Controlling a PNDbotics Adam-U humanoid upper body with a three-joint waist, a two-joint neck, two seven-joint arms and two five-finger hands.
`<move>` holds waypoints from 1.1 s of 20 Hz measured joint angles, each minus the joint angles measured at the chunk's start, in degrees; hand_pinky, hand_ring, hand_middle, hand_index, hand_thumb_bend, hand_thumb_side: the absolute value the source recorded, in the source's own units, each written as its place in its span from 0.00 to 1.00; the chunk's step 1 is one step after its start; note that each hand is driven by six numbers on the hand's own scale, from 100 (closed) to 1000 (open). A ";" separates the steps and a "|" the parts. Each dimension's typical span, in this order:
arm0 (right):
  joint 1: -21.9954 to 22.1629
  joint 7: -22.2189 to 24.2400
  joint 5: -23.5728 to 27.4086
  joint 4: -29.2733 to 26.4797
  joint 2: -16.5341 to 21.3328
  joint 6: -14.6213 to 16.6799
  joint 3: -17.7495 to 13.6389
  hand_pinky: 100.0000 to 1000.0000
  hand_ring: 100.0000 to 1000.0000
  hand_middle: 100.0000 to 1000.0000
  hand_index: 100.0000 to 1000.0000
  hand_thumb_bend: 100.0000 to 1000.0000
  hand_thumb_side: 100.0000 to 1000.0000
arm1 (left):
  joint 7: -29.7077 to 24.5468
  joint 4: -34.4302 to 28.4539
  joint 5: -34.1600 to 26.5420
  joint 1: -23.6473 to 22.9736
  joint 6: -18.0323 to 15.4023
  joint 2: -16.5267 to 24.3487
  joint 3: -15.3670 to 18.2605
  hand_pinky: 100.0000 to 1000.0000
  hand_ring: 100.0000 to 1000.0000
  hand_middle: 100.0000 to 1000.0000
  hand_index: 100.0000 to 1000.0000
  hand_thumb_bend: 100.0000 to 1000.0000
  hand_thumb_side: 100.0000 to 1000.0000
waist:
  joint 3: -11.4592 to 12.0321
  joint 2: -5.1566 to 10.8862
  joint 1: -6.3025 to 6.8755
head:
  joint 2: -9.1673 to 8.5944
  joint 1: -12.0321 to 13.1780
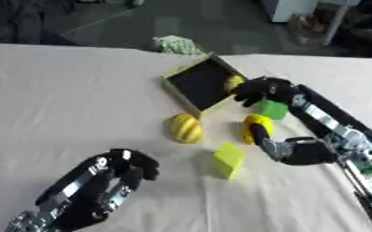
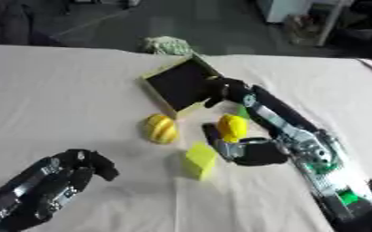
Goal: Pick up objects on the table and place them in the box.
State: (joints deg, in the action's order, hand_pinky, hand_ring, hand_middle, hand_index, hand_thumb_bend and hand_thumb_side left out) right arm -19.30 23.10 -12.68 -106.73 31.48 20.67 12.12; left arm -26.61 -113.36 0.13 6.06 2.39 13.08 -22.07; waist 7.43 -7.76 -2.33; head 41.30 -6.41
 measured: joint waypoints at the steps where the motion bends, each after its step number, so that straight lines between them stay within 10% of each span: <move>1: -1.42 0.89 -0.87 1.36 1.37 0.03 0.04 0.80 0.89 0.90 0.95 0.00 0.16 | -0.05 0.00 -0.04 0.00 -0.01 0.00 -0.01 0.69 0.68 0.50 0.71 0.00 0.65 | 0.04 -0.04 0.18 | -0.01 -0.12; 8: -9.62 7.09 -5.64 11.30 8.25 -0.45 0.26 0.89 0.96 0.94 0.97 0.00 0.25 | -0.34 0.00 -0.07 0.01 -0.10 -0.02 -0.33 0.69 0.68 0.50 0.71 0.00 0.65 | 0.47 -0.37 0.70 | -0.02 -0.77; 22: -17.51 15.53 -13.93 30.86 6.08 0.17 -3.67 0.92 0.98 0.96 0.99 0.00 0.35 | -0.61 0.00 -0.07 0.00 0.15 -0.07 -0.47 0.69 0.68 0.50 0.71 0.00 0.66 | 1.11 -0.38 0.74 | -0.02 -0.84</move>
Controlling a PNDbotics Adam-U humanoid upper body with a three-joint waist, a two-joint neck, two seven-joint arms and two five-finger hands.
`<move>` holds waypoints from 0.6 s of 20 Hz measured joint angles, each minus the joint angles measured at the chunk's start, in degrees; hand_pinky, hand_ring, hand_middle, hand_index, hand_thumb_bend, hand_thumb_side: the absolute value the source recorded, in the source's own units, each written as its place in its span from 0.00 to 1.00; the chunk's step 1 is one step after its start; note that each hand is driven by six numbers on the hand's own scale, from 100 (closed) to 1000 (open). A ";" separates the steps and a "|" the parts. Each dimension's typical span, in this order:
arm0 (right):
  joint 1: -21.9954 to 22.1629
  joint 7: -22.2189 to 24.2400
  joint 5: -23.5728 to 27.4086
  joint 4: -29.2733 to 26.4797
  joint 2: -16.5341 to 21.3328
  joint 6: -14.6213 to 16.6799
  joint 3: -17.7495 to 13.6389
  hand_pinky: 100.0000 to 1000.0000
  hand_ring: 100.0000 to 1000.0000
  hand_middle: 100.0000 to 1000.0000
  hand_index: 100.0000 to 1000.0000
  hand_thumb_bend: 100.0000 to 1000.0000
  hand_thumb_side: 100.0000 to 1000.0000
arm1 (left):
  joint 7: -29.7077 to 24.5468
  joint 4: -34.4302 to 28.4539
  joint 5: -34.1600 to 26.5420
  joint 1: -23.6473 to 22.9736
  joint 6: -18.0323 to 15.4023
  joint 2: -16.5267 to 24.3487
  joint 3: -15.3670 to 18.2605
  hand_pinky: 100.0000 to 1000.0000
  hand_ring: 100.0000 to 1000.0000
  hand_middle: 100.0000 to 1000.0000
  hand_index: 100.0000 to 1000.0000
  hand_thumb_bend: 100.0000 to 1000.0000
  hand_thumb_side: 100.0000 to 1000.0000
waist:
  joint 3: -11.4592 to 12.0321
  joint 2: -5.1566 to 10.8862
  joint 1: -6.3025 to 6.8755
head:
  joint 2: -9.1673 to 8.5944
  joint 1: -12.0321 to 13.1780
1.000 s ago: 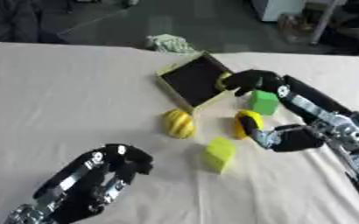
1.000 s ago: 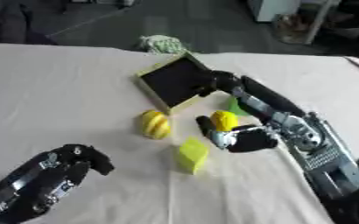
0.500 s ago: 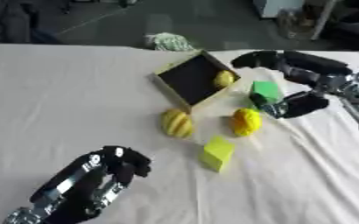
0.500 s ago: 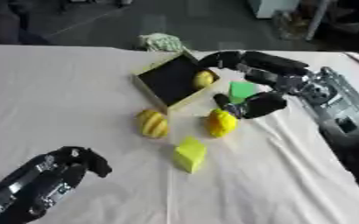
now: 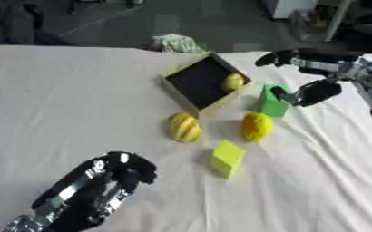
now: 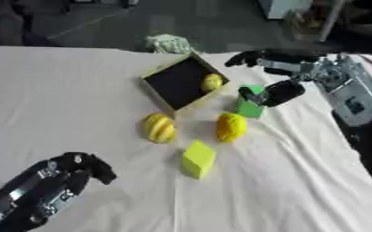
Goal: Pick up objects on the table and place them in the box.
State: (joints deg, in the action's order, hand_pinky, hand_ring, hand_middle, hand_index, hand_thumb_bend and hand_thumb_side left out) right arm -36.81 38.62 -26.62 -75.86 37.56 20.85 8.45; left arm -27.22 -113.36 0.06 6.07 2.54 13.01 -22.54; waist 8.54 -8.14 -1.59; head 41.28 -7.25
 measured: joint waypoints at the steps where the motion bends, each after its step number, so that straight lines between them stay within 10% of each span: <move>1: -0.27 -0.13 -0.58 1.39 -0.13 0.28 -0.16 0.92 0.98 0.96 0.99 0.00 0.36 | -0.03 0.00 0.00 0.00 0.03 -0.01 -0.06 0.69 0.68 0.50 0.71 0.00 0.66 | 0.03 0.00 -0.03 | 0.00 -0.04; 12: -2.34 -4.06 -8.82 16.06 -1.09 5.63 -1.45 0.94 0.97 0.97 1.00 0.00 0.45 | -0.20 0.00 0.00 0.00 0.20 -0.41 -0.19 0.69 0.68 0.50 0.71 0.00 0.66 | 0.39 0.00 -0.23 | 0.00 -0.19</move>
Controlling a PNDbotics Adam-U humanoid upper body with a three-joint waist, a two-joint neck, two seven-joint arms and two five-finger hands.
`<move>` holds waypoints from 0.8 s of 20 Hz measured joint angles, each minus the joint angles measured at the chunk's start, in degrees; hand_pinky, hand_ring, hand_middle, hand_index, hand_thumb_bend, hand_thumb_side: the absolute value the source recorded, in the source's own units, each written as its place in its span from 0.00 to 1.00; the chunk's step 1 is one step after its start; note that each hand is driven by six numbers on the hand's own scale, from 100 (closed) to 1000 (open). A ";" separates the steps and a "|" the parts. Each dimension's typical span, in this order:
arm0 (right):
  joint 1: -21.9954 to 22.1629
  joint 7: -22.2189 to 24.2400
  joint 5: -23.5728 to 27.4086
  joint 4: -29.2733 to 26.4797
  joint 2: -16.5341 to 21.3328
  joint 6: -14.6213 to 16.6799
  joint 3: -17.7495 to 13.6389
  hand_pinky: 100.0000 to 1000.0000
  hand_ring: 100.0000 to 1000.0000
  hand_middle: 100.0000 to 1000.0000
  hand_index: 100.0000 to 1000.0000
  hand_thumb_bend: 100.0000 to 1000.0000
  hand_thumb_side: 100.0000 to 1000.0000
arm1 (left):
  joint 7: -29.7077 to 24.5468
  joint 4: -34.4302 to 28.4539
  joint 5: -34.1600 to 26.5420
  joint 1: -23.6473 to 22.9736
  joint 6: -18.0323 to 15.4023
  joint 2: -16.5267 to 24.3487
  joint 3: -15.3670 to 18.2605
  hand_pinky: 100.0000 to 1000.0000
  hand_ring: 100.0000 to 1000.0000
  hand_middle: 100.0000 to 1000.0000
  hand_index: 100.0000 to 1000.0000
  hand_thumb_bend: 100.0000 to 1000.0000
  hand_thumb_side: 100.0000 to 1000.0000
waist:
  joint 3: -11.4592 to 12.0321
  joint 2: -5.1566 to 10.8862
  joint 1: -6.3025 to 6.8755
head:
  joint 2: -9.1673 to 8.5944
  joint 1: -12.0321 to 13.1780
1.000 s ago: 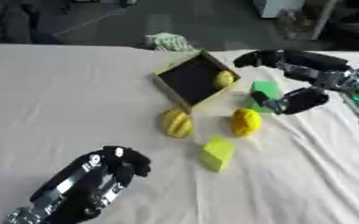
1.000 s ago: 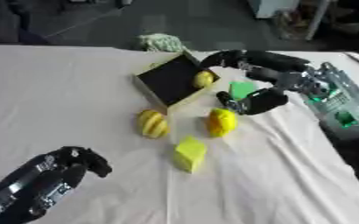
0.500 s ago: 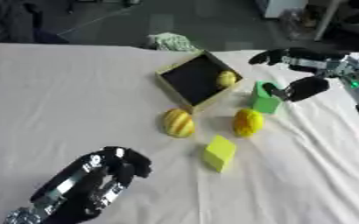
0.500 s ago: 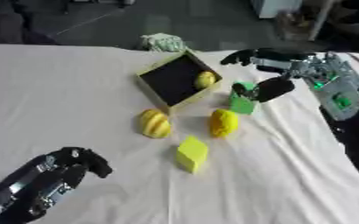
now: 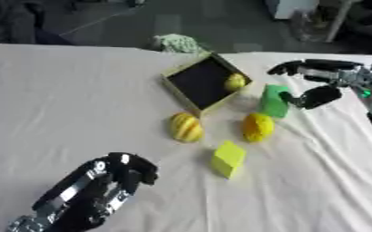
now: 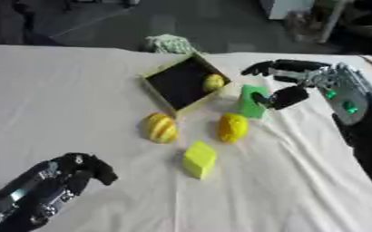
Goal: Pick up objects on the table and place them in the box.
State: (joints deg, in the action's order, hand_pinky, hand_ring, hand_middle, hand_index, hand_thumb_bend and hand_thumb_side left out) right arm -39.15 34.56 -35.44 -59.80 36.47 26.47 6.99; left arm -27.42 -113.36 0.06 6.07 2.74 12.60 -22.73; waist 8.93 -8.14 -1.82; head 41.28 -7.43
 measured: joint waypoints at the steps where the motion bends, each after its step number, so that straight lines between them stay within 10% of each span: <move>1: -0.17 -0.56 -0.86 1.20 -0.09 0.56 -0.12 0.94 0.98 0.97 1.00 0.00 0.46 | 0.00 0.00 0.00 0.00 0.00 0.00 0.00 0.69 0.68 0.50 0.71 0.00 0.66 | 0.00 0.00 0.01 | 0.00 0.00; 16: -0.90 -9.57 -10.24 8.81 -1.51 2.90 -1.41 0.94 0.98 0.97 1.00 0.00 0.41 | 0.03 0.00 0.00 0.02 -0.04 -0.01 0.00 0.69 0.68 0.50 0.71 0.00 0.66 | 0.19 -0.01 0.31 | 0.00 0.01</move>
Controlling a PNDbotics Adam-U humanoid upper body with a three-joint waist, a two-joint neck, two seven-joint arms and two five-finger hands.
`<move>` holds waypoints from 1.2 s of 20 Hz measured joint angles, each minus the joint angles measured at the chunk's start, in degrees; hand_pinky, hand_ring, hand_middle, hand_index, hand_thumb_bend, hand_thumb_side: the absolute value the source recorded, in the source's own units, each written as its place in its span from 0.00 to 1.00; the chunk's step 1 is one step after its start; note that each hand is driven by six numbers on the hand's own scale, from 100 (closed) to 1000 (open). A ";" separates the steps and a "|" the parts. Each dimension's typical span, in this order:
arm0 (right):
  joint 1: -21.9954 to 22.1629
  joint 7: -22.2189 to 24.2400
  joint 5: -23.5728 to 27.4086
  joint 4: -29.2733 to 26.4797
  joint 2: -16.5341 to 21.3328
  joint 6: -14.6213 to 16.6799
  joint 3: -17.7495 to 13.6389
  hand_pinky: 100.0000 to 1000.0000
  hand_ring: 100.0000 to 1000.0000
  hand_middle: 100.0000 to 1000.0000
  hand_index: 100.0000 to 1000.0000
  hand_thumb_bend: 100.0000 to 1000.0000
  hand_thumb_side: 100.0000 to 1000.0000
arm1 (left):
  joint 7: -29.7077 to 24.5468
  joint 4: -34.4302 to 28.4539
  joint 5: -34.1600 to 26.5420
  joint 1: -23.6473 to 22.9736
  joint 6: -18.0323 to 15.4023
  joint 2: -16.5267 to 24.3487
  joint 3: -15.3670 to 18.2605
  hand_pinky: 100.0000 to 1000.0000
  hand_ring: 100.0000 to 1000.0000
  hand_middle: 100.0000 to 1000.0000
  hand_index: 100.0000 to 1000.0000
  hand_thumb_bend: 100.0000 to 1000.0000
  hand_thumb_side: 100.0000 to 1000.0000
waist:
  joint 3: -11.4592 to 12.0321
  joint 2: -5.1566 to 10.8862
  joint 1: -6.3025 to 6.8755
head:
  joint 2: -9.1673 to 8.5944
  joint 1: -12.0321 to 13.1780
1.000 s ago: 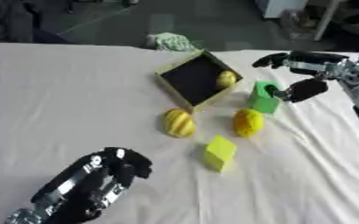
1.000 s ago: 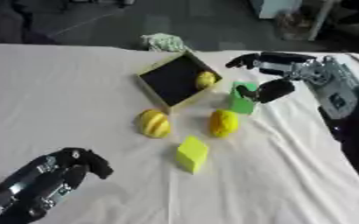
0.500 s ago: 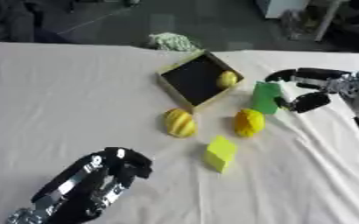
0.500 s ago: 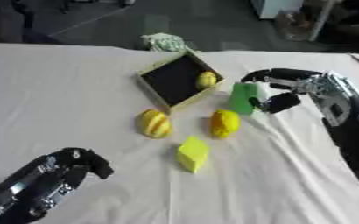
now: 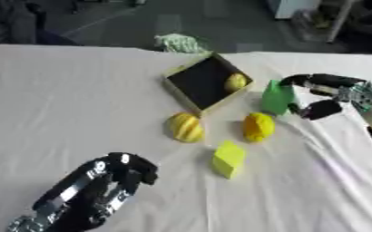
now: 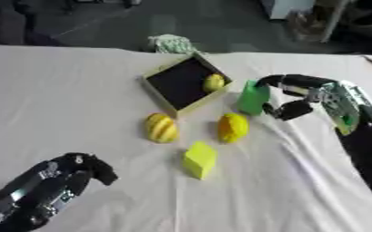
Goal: Pick up objects on the table and place them in the box.
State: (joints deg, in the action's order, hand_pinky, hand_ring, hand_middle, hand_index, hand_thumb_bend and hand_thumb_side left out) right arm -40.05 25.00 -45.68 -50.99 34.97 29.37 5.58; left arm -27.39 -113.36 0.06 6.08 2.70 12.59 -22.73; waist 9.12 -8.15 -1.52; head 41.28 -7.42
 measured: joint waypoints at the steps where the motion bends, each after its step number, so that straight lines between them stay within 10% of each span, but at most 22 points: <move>1: -0.05 -0.46 -0.37 0.24 -0.05 -0.09 -0.09 0.94 0.97 0.97 1.00 0.00 0.40 | 0.01 0.00 0.00 0.00 -0.01 0.00 0.00 0.69 0.68 0.50 0.71 0.00 0.66 | 0.01 -0.01 0.02 | 0.00 0.00; 11: -0.66 -6.71 -1.84 1.49 -2.35 -2.21 -0.81 0.81 0.83 0.78 0.87 0.00 0.22 | 0.09 0.00 0.01 0.01 -0.10 -0.02 0.00 0.69 0.68 0.50 0.71 0.00 0.66 | 0.00 -0.16 0.31 | 0.00 -0.02; 14: -0.69 -9.29 -1.84 1.49 -3.16 -3.52 -0.96 0.75 0.76 0.65 0.71 0.00 0.06 | 0.09 0.00 0.01 0.01 -0.11 -0.04 0.00 0.69 0.68 0.49 0.71 0.00 0.66 | -0.02 -0.22 0.35 | 0.00 -0.10; 24: -0.19 -18.83 -1.13 0.53 -6.03 -7.55 -1.15 0.49 0.50 0.25 0.27 0.00 0.00 | 0.11 0.00 0.26 0.01 -0.11 -0.07 0.00 0.69 0.67 0.49 0.71 0.00 0.67 | -0.03 -0.65 0.58 | 0.00 -0.30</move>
State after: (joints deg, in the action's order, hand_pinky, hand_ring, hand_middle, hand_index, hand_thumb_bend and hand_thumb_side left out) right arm -40.24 6.17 -46.81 -50.46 28.93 21.82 4.43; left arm -27.28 -113.36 0.31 6.09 2.59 12.52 -22.73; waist 9.09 -8.80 -0.94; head 41.29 -7.72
